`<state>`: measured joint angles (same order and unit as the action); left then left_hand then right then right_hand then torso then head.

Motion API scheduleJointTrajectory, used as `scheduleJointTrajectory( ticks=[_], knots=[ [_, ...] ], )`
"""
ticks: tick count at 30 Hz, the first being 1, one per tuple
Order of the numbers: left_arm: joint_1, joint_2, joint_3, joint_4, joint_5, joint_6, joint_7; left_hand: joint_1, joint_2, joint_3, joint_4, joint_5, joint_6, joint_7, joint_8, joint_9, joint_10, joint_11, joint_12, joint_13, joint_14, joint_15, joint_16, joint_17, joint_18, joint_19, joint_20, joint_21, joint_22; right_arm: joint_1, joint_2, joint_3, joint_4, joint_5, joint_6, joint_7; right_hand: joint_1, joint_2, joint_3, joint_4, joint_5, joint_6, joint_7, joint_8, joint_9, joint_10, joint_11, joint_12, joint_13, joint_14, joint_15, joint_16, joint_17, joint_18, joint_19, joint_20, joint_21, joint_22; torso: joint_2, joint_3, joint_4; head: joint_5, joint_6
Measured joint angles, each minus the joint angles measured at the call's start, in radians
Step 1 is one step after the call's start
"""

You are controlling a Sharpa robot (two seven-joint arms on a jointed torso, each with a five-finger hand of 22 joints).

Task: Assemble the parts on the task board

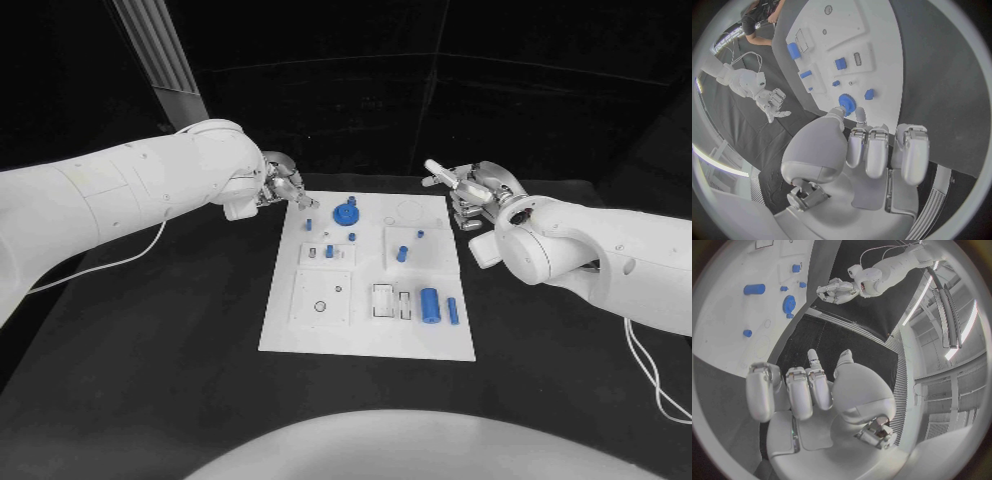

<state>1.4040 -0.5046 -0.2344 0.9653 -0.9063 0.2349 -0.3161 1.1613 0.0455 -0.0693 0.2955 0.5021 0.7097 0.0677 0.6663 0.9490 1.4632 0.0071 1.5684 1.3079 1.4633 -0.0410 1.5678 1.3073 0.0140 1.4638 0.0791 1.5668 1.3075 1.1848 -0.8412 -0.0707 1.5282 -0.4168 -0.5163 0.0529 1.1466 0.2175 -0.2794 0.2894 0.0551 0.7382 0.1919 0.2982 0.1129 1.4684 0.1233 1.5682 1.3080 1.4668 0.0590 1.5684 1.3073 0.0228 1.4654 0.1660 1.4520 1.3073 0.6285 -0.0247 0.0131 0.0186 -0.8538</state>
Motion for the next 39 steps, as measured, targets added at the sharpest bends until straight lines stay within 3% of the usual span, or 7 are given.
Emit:
scheduleJointTrajectory(
  ticks=[1,8,11,15,20,39],
  knots=[
    [-0.003,0.003,0.000,-0.004,0.000,0.006,-0.002,-0.007,0.001,-0.004,0.000,-0.013,0.000,0.000,-0.003,-0.002,0.000,0.000,0.000,0.000,0.000,0.000,0.000,0.000,0.000,0.000,0.000,0.000,0.000,0.000,0.000,0.000,0.000,0.000,0.000,0.000,0.000,0.000,0.000,0.000,0.000,0.000,0.000,0.001,0.000,0.000,0.000,0.000,0.000,0.000,0.000,0.000,0.000,0.000,0.000,0.000,0.000,0.000,0.000,-0.0001,0.0002,0.000,0.001],
    [-0.019,0.020,0.000,-0.030,0.000,0.049,-0.018,-0.074,0.015,-0.055,-0.002,-0.191,0.016,0.002,-0.015,-0.017,0.000,0.000,0.000,0.000,0.000,0.000,0.000,0.000,0.000,0.000,0.000,0.000,0.000,0.000,0.000,0.000,0.000,0.000,0.000,0.000,0.000,0.000,0.000,0.000,0.000,0.000,0.000,0.004,0.000,0.000,0.000,0.000,0.000,0.000,0.000,0.000,0.000,0.000,0.000,0.000,0.000,0.000,0.000,-0.0003,0.0003,0.006,0.009],
    [-0.023,0.026,0.000,-0.038,0.000,0.061,-0.024,-0.102,0.020,-0.073,-0.002,-0.232,0.018,0.004,-0.019,-0.018,0.000,0.000,0.000,0.000,0.000,0.000,0.000,0.000,0.000,0.000,0.000,0.000,0.000,0.000,0.000,0.000,0.000,0.000,0.000,0.000,0.000,0.000,0.000,0.000,0.000,0.000,0.000,0.004,0.000,0.000,0.000,0.000,0.000,0.000,0.000,0.000,0.000,0.000,0.000,0.000,0.000,0.000,0.000,-0.0002,0.0008,0.006,0.010],
    [-0.025,0.034,0.000,-0.047,0.000,0.070,-0.032,-0.117,0.023,-0.087,-0.002,-0.247,0.018,0.004,-0.021,-0.019,0.000,0.000,0.000,0.000,0.000,0.000,0.000,0.000,0.000,0.000,0.000,0.000,0.000,0.000,0.001,0.000,0.000,0.000,0.000,-0.001,0.000,0.000,0.000,0.000,0.000,0.000,0.000,0.004,0.000,0.000,0.000,0.000,0.000,0.000,0.000,0.000,0.000,0.000,0.000,0.000,0.000,0.000,0.000,-0.0002,0.0010,0.006,0.010],
    [-0.028,0.046,0.000,-0.059,0.000,0.077,-0.043,-0.142,0.027,-0.110,-0.003,-0.299,0.021,0.007,-0.023,-0.019,0.000,0.000,0.000,0.000,0.000,0.000,0.000,0.000,0.000,0.000,0.000,0.000,0.000,0.000,0.001,0.000,0.000,0.000,0.000,-0.001,0.000,0.000,0.000,0.000,0.000,0.000,0.000,0.004,0.000,0.000,0.000,0.000,0.000,0.000,0.000,0.000,0.000,0.000,0.000,0.000,0.000,0.000,0.000,-0.0002,0.0011,0.006,0.008],
    [-0.050,0.104,0.000,-0.153,0.000,0.111,-0.079,-0.146,0.031,-0.115,-0.003,-0.305,0.021,0.007,-0.034,-0.024,0.000,0.000,0.000,0.000,0.000,0.000,0.000,0.000,0.000,0.000,0.000,0.000,0.000,0.000,0.005,0.000,0.000,0.000,0.001,-0.001,0.000,0.000,0.000,0.000,0.000,0.000,0.000,0.004,0.000,0.000,0.000,0.000,0.000,0.000,0.000,0.000,0.000,0.000,0.000,0.000,0.000,0.000,0.000,0.0005,0.0000,0.006,0.016]
  ],
)
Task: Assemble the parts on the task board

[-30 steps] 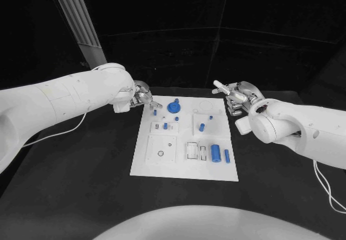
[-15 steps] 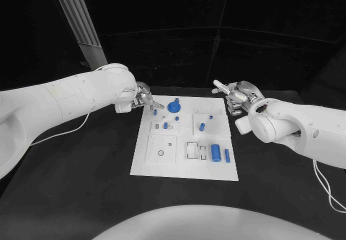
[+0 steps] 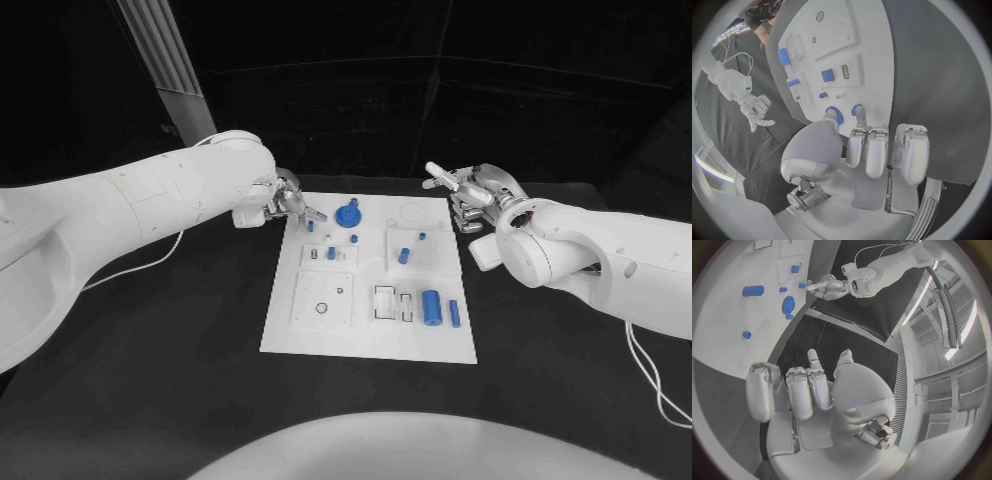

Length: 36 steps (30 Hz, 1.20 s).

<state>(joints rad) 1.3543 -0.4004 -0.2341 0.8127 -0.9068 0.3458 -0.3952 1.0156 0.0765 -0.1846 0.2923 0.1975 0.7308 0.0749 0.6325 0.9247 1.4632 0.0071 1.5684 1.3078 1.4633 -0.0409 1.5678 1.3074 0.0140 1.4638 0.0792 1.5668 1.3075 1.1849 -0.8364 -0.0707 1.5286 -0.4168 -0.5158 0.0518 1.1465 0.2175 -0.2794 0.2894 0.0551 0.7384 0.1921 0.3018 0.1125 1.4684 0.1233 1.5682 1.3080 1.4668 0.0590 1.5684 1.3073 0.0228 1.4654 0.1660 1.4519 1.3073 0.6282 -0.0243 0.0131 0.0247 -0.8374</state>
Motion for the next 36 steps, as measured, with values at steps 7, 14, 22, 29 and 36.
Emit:
scheduleJointTrajectory(
  ticks=[7,14,22,29,36],
  knots=[
    [-0.011,0.016,0.000,-0.017,0.000,0.002,-0.009,0.015,0.015,0.000,0.000,0.000,-0.004,0.004,-0.009,-0.005,0.004,0.004,0.000,0.000,0.004,0.004,0.000,0.000,0.000,0.000,0.000,0.000,0.000,0.000,0.001,0.000,0.000,0.000,0.000,0.000,0.000,0.000,0.000,0.000,0.000,-0.004,0.004,0.000,0.000,0.000,0.000,0.000,0.000,0.000,0.000,0.000,0.000,0.000,0.000,0.000,0.000,0.000,0.000,0.0000,0.0000,-0.001,0.000],
    [-0.014,0.028,0.000,-0.027,0.000,-0.001,-0.014,0.066,0.036,0.000,0.000,0.045,-0.004,0.004,-0.016,-0.013,0.004,0.004,0.000,0.000,0.004,0.004,0.000,0.000,0.000,0.004,0.004,0.000,0.000,0.000,0.002,0.000,0.000,0.000,0.000,0.000,0.000,0.000,0.000,0.000,0.000,-0.004,0.004,0.000,0.000,0.000,0.000,0.000,0.000,0.000,0.000,0.000,0.000,0.000,0.000,0.000,0.000,0.000,0.000,0.0000,0.0001,-0.002,-0.002],
    [-0.016,0.030,0.000,-0.033,0.000,-0.008,-0.019,0.116,0.040,0.000,0.000,0.169,-0.004,0.004,-0.025,-0.020,0.004,0.004,0.000,0.000,0.004,0.004,0.000,0.000,0.000,0.004,0.004,0.000,0.000,0.000,0.003,0.000,0.000,0.000,0.000,-0.001,0.000,0.000,0.000,0.000,0.000,-0.004,0.004,0.000,0.000,0.000,0.000,0.000,0.000,0.000,0.000,0.000,0.000,0.000,0.000,0.000,0.000,0.000,0.000,-0.0002,0.0005,-0.003,-0.006],
    [-0.016,0.032,0.000,-0.036,0.000,-0.016,-0.022,0.148,0.054,0.007,-0.002,0.195,-0.004,0.004,-0.028,-0.025,0.004,0.004,0.000,0.000,0.004,0.004,0.000,0.000,0.000,0.004,0.004,0.000,0.000,0.000,0.002,0.000,0.001,0.000,0.001,-0.001,0.000,0.000,0.000,0.000,0.000,-0.004,0.004,0.000,0.001,0.000,0.000,0.000,0.000,0.000,0.000,0.000,0.000,0.000,0.000,0.000,0.000,0.000,0.000,-0.0003,0.0009,-0.005,-0.007],
    [-0.017,0.036,0.000,-0.038,0.000,-0.022,-0.022,0.216,0.061,0.041,-0.001,0.254,-0.008,0.000,-0.035,-0.031,0.003,0.004,0.000,0.001,0.004,0.004,0.000,0.000,0.000,0.004,0.004,0.000,0.000,0.000,0.002,0.000,0.001,0.000,0.001,-0.002,0.004,0.004,0.000,0.000,0.000,-0.004,0.004,0.000,0.001,0.000,0.000,0.000,0.000,0.000,0.000,0.000,0.001,0.000,0.000,0.000,0.000,0.000,0.000,-0.0002,0.0009,-0.005,-0.008]
  ],
)
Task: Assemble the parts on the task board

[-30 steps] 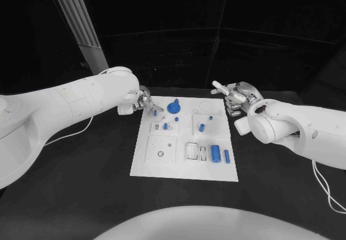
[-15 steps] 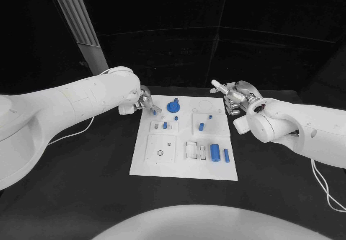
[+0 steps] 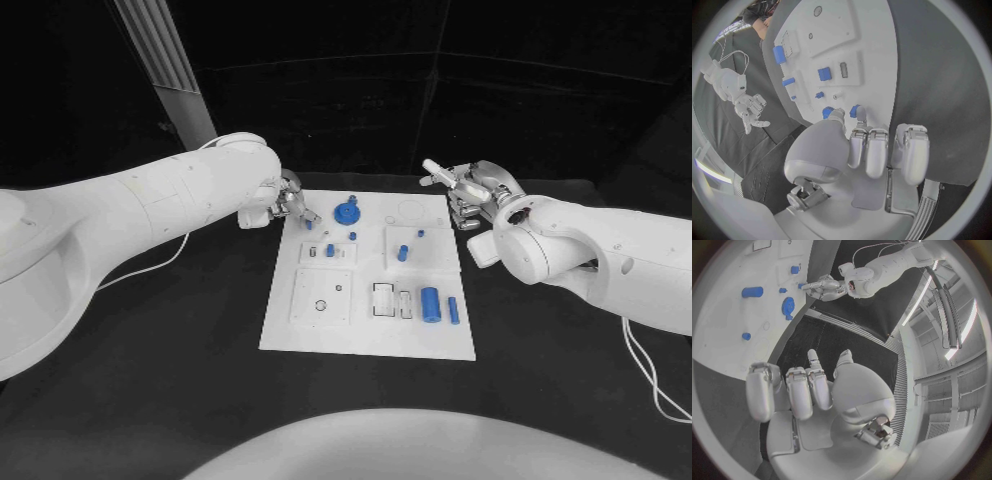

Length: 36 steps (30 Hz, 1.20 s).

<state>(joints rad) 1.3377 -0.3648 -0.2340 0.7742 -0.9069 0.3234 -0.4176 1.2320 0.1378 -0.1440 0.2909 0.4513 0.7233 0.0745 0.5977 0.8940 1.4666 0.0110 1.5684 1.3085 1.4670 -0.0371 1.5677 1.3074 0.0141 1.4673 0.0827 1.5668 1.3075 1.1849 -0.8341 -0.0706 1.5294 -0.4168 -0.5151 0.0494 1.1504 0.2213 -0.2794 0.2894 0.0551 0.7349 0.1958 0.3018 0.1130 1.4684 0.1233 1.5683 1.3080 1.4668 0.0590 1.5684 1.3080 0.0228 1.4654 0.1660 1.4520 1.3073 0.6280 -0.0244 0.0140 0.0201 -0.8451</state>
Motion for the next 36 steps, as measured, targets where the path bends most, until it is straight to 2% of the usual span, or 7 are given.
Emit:
scheduleJointTrajectory(
  ticks=[9,23,31,36],
  knots=[
    [-0.001,0.006,0.000,-0.003,0.000,-0.003,0.000,0.000,0.000,0.000,0.000,0.006,0.000,0.000,0.000,-0.001,0.000,0.000,0.000,0.000,0.000,0.000,0.000,0.000,0.000,0.000,0.000,0.000,0.000,0.000,0.000,0.000,0.000,0.000,0.000,-0.003,0.000,0.000,0.000,0.000,0.000,0.000,0.000,0.000,0.000,0.000,0.000,0.000,0.000,0.000,0.000,0.000,0.000,0.000,0.000,0.000,0.000,0.000,-0.001,0.0000,0.0000,-0.001,-0.001],
    [-0.002,0.006,0.000,-0.007,0.000,-0.005,-0.006,0.045,0.017,0.039,0.000,0.010,0.000,0.000,0.000,-0.004,-0.004,0.004,0.002,0.002,0.000,0.000,0.000,0.000,0.000,0.000,0.000,0.000,0.000,0.000,0.001,0.000,0.001,0.000,0.000,-0.006,0.000,0.000,0.000,0.000,0.000,0.000,0.000,0.000,0.000,0.000,0.000,0.000,0.000,0.000,0.000,0.000,0.000,0.000,0.000,0.000,0.000,0.000,0.000,-0.0002,0.0001,0.000,-0.003],
    [-0.002,0.008,0.000,-0.007,0.000,-0.004,-0.010,0.105,0.010,0.112,0.000,0.025,0.000,0.000,0.000,-0.006,-0.003,0.003,0.008,0.003,-0.002,0.002,0.000,0.000,0.000,0.000,0.000,0.000,0.000,0.000,0.002,0.000,0.000,0.000,0.000,-0.007,0.000,0.000,0.000,0.000,0.000,0.000,0.000,0.005,0.000,0.000,0.000,0.000,0.000,0.000,0.000,0.000,0.000,0.000,0.000,0.000,0.000,0.000,0.000,-0.0003,0.0001,-0.002,-0.003],
    [-0.002,0.008,0.000,-0.007,0.000,-0.003,-0.011,0.111,0.013,0.135,0.002,0.025,0.000,0.000,0.000,-0.006,-0.003,0.003,0.009,0.003,0.000,0.000,0.000,0.000,0.000,0.000,0.000,0.000,0.000,0.000,0.002,0.000,0.000,0.000,0.000,-0.008,0.000,0.000,0.000,0.000,0.000,0.000,0.000,0.005,0.000,0.000,0.000,0.000,0.000,0.000,0.000,0.000,0.000,0.000,0.000,0.000,0.000,0.000,0.000,0.0001,0.0001,-0.002,-0.003]
  ],
)
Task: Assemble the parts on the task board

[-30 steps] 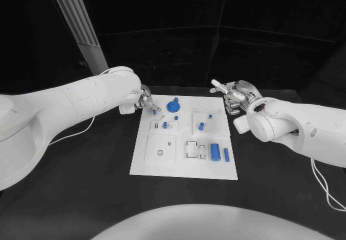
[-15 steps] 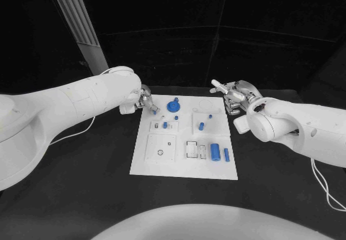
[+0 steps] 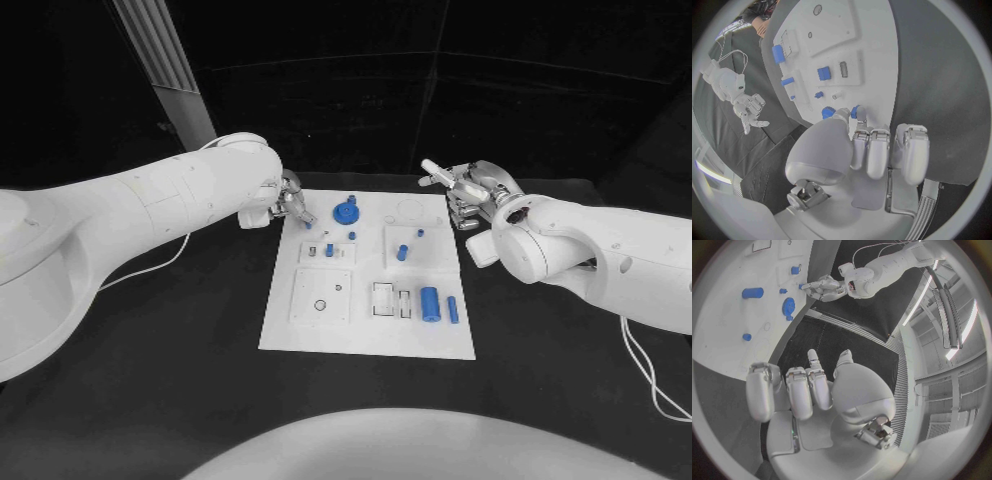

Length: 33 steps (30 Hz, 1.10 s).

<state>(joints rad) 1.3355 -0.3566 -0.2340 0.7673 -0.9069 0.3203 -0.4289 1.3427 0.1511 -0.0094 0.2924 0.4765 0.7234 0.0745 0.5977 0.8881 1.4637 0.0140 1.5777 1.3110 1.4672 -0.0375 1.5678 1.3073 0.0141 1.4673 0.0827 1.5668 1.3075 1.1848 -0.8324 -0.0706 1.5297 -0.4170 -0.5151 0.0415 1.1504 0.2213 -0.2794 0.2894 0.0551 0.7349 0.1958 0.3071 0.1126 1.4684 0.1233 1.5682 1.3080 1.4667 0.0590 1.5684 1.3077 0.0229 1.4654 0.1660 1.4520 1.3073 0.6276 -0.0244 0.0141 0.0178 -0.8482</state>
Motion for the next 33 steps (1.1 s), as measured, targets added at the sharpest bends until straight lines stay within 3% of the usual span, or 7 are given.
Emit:
scheduleJointTrajectory(
  ticks=[5,9,14,16,22,33],
  knots=[
    [0.000,0.000,0.000,0.000,0.000,0.001,0.000,0.015,-0.013,0.050,0.000,0.014,0.000,0.000,0.000,0.000,0.000,0.000,-0.005,0.000,0.001,-0.001,0.000,0.000,0.000,0.000,0.000,0.000,0.000,0.000,0.000,0.000,0.000,0.000,0.000,0.000,0.000,0.000,0.000,0.000,0.000,0.000,0.000,0.000,0.000,0.000,0.000,0.000,0.000,0.000,0.000,0.000,0.000,0.000,0.000,0.000,0.000,0.000,0.000,0.0001,0.0000,0.000,0.000],
    [0.000,0.000,0.000,0.000,0.000,0.001,0.000,0.017,-0.033,0.145,0.000,0.015,0.002,-0.002,-0.005,0.000,0.002,-0.001,-0.014,-0.008,0.001,-0.001,0.000,0.000,0.000,0.000,0.000,0.000,0.000,0.000,0.000,0.000,0.000,0.000,0.000,-0.001,0.000,0.000,0.000,0.000,0.000,-0.003,-0.003,0.000,0.000,0.000,0.000,0.000,0.000,0.000,0.000,0.000,0.000,0.000,0.000,0.000,0.000,0.000,0.000,0.0001,0.0000,-0.001,0.000],
    [-0.001,-0.001,0.000,0.001,0.000,0.001,0.003,0.012,-0.091,0.276,-0.001,0.012,0.005,-0.004,0.000,0.004,0.010,-0.010,-0.009,-0.004,0.005,-0.005,0.000,0.000,0.000,0.000,0.000,0.000,0.000,0.000,-0.001,0.000,0.000,0.000,0.000,-0.001,0.000,0.000,0.000,0.000,0.000,-0.003,-0.003,0.000,0.001,0.000,0.000,0.000,0.000,0.000,0.000,0.000,0.000,0.000,0.000,0.000,0.000,0.000,0.000,0.0001,-0.0001,-0.002,-0.001],
    [-0.001,-0.001,0.000,0.002,0.000,0.000,0.005,-0.006,-0.131,0.368,-0.009,0.015,0.009,0.000,0.008,0.012,0.008,-0.008,-0.009,-0.003,0.005,-0.005,0.000,0.000,0.000,0.000,0.000,0.000,0.000,0.000,-0.001,0.000,0.000,0.000,0.000,-0.001,0.000,0.000,0.000,0.000,0.000,-0.003,-0.003,0.000,0.001,0.000,0.000,0.000,0.000,0.000,0.000,0.000,0.000,0.000,0.000,0.000,0.000,0.000,0.000,0.0000,-0.0002,-0.002,-0.001],
    [-0.001,-0.006,0.000,0.003,0.000,-0.005,0.018,-0.049,-0.175,0.482,-0.005,0.016,0.009,0.000,0.017,0.026,0.005,-0.005,-0.009,-0.003,0.005,-0.005,0.000,0.000,0.000,0.000,0.000,0.000,0.000,0.000,-0.001,0.000,0.000,0.000,0.000,-0.001,0.000,0.000,0.000,0.000,0.000,-0.003,-0.003,0.000,0.001,0.000,0.000,0.000,0.000,0.000,0.000,0.000,0.000,0.000,0.000,0.000,0.000,0.000,0.000,-0.0001,-0.0001,-0.003,-0.002],
    [0.001,-0.043,0.000,0.030,0.000,-0.049,0.076,-0.054,-0.180,0.489,-0.007,0.015,0.012,0.003,0.021,0.029,0.005,-0.005,-0.009,-0.003,0.005,-0.005,0.000,0.000,0.000,0.000,0.000,0.000,0.000,0.000,-0.001,0.000,-0.002,0.000,0.000,-0.002,0.004,0.004,0.000,0.000,0.000,-0.003,-0.003,0.000,0.001,0.000,0.000,0.000,0.000,0.000,0.000,0.000,0.000,0.000,0.000,0.000,0.000,0.000,0.000,-0.0002,0.0012,-0.004,-0.003]
  ],
)
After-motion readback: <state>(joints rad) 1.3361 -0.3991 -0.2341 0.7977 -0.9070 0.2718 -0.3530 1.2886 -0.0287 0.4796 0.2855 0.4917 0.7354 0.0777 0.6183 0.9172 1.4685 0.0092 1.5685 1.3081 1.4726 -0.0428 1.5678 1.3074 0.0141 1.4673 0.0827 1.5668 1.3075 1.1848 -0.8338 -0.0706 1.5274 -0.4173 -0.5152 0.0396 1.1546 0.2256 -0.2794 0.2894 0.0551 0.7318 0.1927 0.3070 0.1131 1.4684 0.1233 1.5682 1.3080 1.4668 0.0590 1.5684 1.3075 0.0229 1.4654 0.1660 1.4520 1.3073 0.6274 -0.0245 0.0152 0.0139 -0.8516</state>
